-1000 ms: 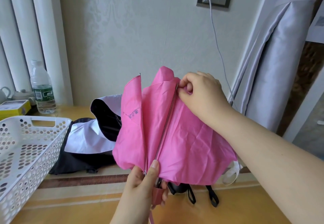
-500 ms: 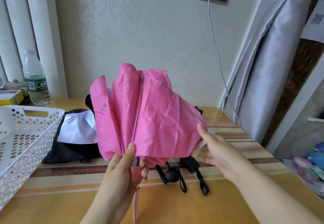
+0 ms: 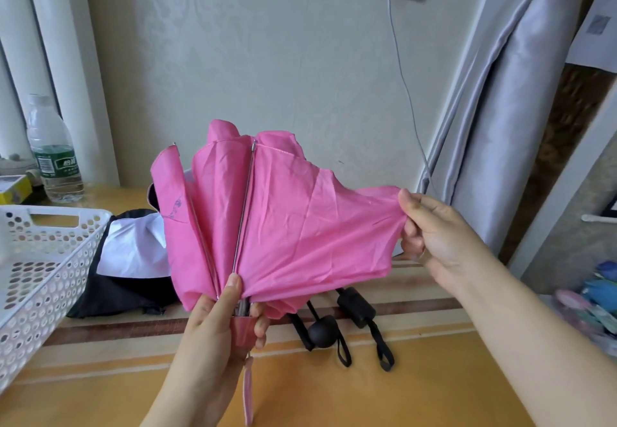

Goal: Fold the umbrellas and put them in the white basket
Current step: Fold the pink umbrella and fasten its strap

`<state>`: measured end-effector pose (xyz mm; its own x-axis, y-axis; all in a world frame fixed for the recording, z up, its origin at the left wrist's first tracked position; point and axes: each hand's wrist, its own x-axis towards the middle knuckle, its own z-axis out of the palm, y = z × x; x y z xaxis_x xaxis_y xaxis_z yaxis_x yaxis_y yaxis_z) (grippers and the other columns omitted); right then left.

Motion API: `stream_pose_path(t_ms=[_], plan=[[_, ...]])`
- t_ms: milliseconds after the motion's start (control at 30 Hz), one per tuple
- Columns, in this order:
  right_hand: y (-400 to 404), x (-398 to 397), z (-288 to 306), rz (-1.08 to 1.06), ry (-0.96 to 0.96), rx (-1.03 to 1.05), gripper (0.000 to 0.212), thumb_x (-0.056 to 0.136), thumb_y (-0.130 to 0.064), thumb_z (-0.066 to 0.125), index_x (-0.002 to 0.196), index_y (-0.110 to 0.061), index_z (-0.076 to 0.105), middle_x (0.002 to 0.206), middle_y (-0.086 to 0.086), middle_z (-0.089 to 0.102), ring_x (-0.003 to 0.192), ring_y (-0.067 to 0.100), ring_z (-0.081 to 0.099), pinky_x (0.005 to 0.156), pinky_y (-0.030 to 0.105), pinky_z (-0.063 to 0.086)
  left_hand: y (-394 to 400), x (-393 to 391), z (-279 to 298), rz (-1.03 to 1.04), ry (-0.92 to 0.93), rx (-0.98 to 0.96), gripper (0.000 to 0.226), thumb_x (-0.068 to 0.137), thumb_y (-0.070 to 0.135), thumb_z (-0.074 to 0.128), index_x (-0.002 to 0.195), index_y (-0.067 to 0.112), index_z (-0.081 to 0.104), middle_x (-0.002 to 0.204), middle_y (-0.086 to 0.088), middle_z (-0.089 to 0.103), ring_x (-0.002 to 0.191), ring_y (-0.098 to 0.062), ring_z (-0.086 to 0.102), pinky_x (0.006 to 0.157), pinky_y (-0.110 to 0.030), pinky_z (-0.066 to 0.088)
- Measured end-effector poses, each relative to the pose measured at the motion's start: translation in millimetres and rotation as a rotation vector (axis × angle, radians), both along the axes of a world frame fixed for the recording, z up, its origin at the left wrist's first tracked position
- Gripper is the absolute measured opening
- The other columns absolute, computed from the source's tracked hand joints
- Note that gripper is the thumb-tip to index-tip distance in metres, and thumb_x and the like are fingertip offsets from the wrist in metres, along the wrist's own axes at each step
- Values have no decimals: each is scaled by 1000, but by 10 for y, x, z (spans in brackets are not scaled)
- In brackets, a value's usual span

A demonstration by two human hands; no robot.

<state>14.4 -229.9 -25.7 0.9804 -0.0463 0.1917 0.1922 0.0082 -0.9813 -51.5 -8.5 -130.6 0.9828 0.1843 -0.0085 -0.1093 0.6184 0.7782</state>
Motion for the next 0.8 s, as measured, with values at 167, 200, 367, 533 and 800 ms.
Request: stream_pose_path(t_ms=[167,200,367,533,800], plan=[[-59,39,154,19,132,68,20,98,-19,51,78,-14,50,75,3,59,43,4,54,35,15,41,-76,-39,1,-43,-18,38,20,85,28,53,81,10,46,54,-7,46,39,-17,41,36,-21,30],[-47,58,161,6,152,84,22,100,-16,49,78,-14,48,75,3,59,44,3,56,38,17,45,-77,-48,4,-43,-25,42,21,85,29,53,77,10,47,55,-8,45,40,-18,41,37,-21,30],[21,251,-155,-268,76,-219,24,100,-15,49,78,-14,39,84,10,58,72,21,60,64,38,56,-84,-73,42,-66,-32,-13,20,85,26,54,76,10,45,55,-9,45,40,-18,41,34,-23,32],[176,52,-311,-437,-154,-865,29,94,-21,58,120,-14,48,117,-2,47,102,17,51,82,19,37,-116,-55,-15,-35,9,120,28,84,33,56,78,8,46,54,-8,51,41,-19,44,41,-25,29],[916,-567,-475,211,-614,-1225,22,93,-42,53,110,-29,49,106,-14,43,105,6,44,76,25,39,-158,-64,-14,39,67,146,46,87,45,49,93,0,47,51,-15,54,41,-22,51,44,-28,38]])
